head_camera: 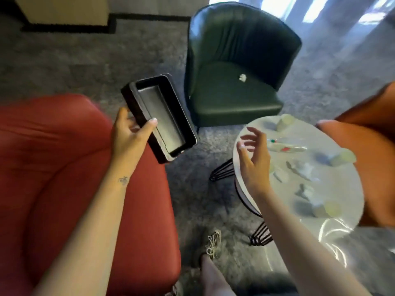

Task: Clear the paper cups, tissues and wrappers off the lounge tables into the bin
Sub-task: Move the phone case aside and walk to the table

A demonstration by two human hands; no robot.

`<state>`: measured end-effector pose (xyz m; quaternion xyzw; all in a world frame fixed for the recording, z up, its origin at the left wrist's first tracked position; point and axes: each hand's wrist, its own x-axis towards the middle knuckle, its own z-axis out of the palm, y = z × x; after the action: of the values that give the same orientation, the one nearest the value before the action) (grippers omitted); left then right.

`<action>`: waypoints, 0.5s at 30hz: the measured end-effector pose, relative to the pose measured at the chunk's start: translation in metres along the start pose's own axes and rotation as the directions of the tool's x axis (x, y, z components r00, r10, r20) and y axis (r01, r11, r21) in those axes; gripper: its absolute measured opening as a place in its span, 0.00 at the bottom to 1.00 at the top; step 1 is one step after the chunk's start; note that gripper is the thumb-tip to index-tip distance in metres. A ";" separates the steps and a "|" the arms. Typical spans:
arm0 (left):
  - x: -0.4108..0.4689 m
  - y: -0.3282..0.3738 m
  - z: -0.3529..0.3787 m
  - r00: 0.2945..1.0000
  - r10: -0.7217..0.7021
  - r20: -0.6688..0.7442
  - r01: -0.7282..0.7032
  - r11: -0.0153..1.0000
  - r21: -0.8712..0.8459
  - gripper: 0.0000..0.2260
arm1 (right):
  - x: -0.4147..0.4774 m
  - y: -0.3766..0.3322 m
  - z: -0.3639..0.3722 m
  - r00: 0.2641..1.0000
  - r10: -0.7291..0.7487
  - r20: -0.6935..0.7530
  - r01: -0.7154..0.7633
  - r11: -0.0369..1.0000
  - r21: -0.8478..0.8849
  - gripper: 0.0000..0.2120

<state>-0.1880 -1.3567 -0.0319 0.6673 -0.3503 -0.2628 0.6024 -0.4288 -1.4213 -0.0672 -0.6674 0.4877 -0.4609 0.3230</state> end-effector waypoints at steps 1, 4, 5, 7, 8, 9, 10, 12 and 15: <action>0.000 0.009 0.018 0.999 0.016 0.031 -0.016 1.000 -0.017 0.12 | 0.002 0.002 -0.023 0.998 0.003 -0.060 -0.004 1.000 -0.020 0.16; -0.005 0.035 0.073 0.989 0.062 0.138 -0.056 0.997 -0.045 0.18 | 0.001 0.010 -0.092 0.976 0.032 -0.216 -0.042 0.998 -0.044 0.15; -0.007 0.042 0.092 0.981 0.072 0.178 -0.063 0.996 -0.056 0.20 | 0.000 0.014 -0.113 0.965 0.041 -0.259 -0.057 0.997 -0.053 0.15; -0.012 0.054 0.132 0.960 0.083 0.267 -0.064 0.995 -0.077 0.21 | -0.001 0.024 -0.153 0.939 0.051 -0.339 -0.084 0.993 -0.083 0.17; -0.014 0.059 0.152 0.947 0.087 0.311 -0.064 0.995 -0.081 0.20 | -0.002 0.030 -0.171 0.926 0.049 -0.374 -0.091 0.991 -0.095 0.18; -0.016 0.064 0.172 0.930 0.093 0.354 -0.066 0.994 -0.086 0.17 | -0.002 0.035 -0.188 0.913 0.048 -0.405 -0.098 0.990 -0.102 0.18; -0.019 0.067 0.192 0.913 0.103 0.394 -0.071 0.993 -0.094 0.15 | -0.001 0.041 -0.203 0.900 0.053 -0.432 -0.108 0.989 -0.103 0.19; -0.023 0.074 0.231 0.881 0.118 0.457 -0.085 0.992 -0.093 0.12 | 0.002 0.055 -0.229 0.879 0.072 -0.471 -0.133 0.986 -0.098 0.18; -0.030 0.075 0.285 0.841 0.125 0.527 -0.112 0.992 -0.056 0.12 | 0.010 0.083 -0.259 0.863 0.112 -0.492 -0.179 0.980 -0.091 0.16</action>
<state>-0.4382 -1.5121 0.0012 0.5392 -0.5401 -0.4026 0.5055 -0.6980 -1.4526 -0.0419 -0.5123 0.6316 -0.5537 0.1790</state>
